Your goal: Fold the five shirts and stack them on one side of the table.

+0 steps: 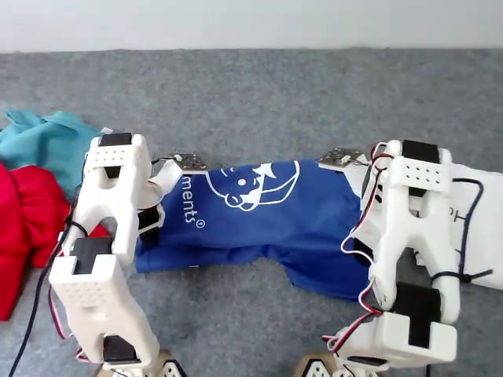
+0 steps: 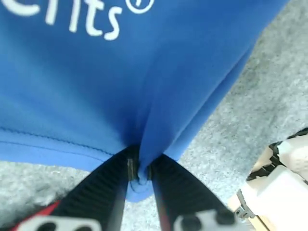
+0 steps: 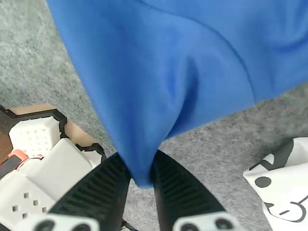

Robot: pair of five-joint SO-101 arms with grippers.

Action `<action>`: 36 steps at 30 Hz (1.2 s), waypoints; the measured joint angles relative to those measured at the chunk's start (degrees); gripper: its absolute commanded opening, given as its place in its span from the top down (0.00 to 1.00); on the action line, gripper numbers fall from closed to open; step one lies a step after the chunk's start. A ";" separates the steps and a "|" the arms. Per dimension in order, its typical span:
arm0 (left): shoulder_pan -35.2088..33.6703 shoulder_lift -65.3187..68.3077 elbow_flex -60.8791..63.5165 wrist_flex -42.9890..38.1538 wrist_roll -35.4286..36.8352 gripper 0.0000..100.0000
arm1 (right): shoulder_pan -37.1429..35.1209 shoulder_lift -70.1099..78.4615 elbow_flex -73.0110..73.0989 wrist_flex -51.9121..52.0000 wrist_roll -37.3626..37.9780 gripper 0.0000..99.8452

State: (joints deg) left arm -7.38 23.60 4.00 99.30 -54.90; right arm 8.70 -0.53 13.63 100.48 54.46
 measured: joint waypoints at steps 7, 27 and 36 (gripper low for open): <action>0.00 0.00 2.73 0.00 -1.14 0.96 | 0.00 0.00 4.75 0.00 1.05 0.95; -1.49 -27.52 2.81 0.00 9.23 0.79 | 0.35 0.18 -11.43 -3.69 -5.63 0.74; -1.14 -29.71 6.15 -13.10 29.80 0.97 | -3.43 11.25 -13.54 -23.65 -22.59 1.00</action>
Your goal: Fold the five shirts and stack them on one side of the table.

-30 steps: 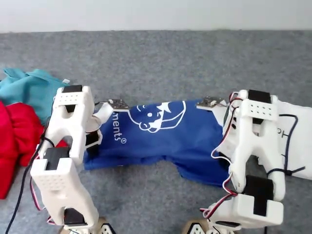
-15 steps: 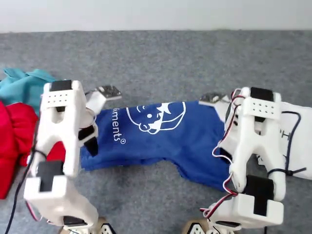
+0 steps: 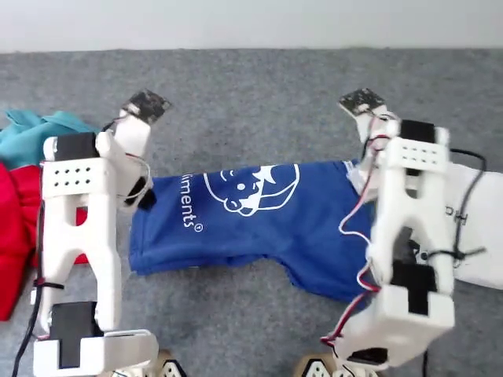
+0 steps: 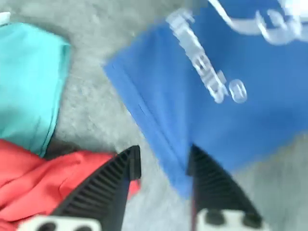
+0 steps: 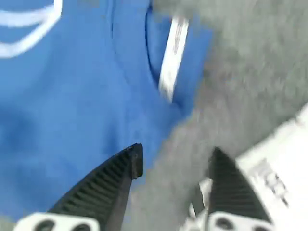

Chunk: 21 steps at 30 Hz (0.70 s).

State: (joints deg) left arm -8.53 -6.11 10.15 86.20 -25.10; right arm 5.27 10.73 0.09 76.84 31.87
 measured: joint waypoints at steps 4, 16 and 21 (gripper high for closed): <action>1.41 4.40 3.78 -9.23 7.74 0.98 | -3.96 5.63 0.00 -10.20 -2.73 0.95; 0.88 24.97 3.96 -19.43 15.38 0.99 | -4.92 20.04 -2.46 -27.43 -1.23 0.99; -0.26 24.35 3.96 -19.69 15.65 0.99 | -3.16 23.91 -8.53 -26.37 0.09 0.99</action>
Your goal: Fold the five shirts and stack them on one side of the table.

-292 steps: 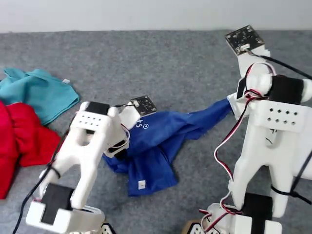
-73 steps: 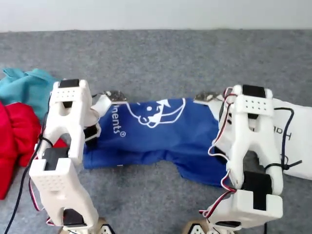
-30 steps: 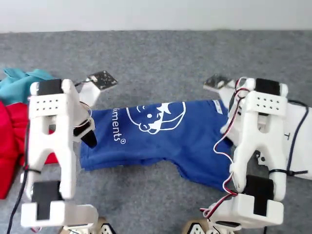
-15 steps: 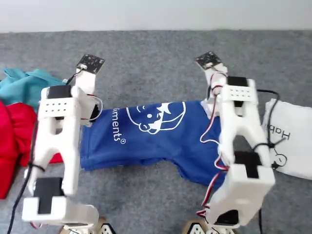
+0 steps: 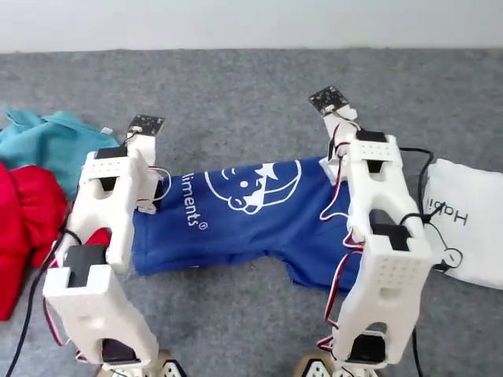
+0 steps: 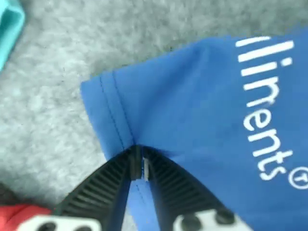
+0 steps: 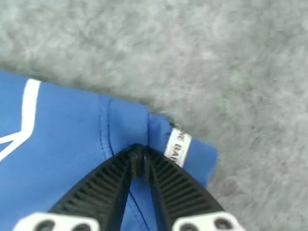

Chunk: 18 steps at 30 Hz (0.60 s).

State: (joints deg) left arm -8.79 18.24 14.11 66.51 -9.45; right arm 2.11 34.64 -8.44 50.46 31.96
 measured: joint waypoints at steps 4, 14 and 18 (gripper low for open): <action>-0.26 -5.98 0.00 1.32 0.00 0.99 | 0.35 0.70 -5.27 6.15 0.00 0.99; 2.55 -23.30 0.00 7.47 -0.18 0.98 | -0.79 -5.01 -14.07 26.99 0.09 0.98; 8.88 -24.88 0.00 11.87 -3.08 0.98 | -0.88 -12.40 -14.51 34.64 0.18 0.98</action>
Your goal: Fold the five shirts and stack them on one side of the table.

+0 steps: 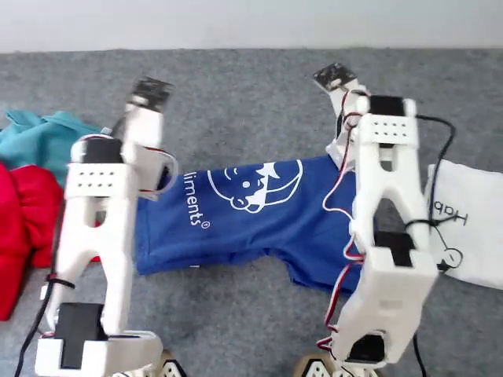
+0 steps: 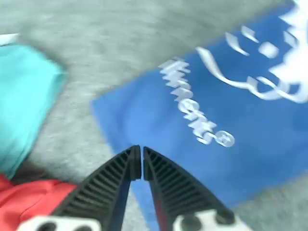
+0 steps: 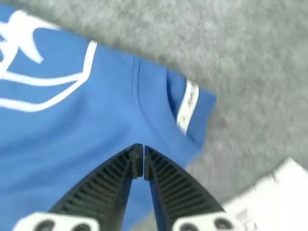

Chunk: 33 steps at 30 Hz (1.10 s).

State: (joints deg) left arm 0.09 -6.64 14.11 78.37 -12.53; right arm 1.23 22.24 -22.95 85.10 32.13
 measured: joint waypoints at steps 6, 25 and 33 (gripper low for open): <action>11.60 0.00 0.00 1.85 -0.79 0.83 | 1.85 -11.08 0.00 12.66 0.00 0.98; 38.68 15.47 -5.89 -2.81 -0.88 0.81 | 25.76 -49.93 24.44 15.38 4.13 0.98; 42.11 32.18 -20.75 3.08 -0.97 0.81 | 30.33 -59.16 33.49 15.38 4.84 0.98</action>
State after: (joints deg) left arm 42.20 25.54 -6.64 81.45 -13.49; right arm 31.56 -36.92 10.55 100.48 36.97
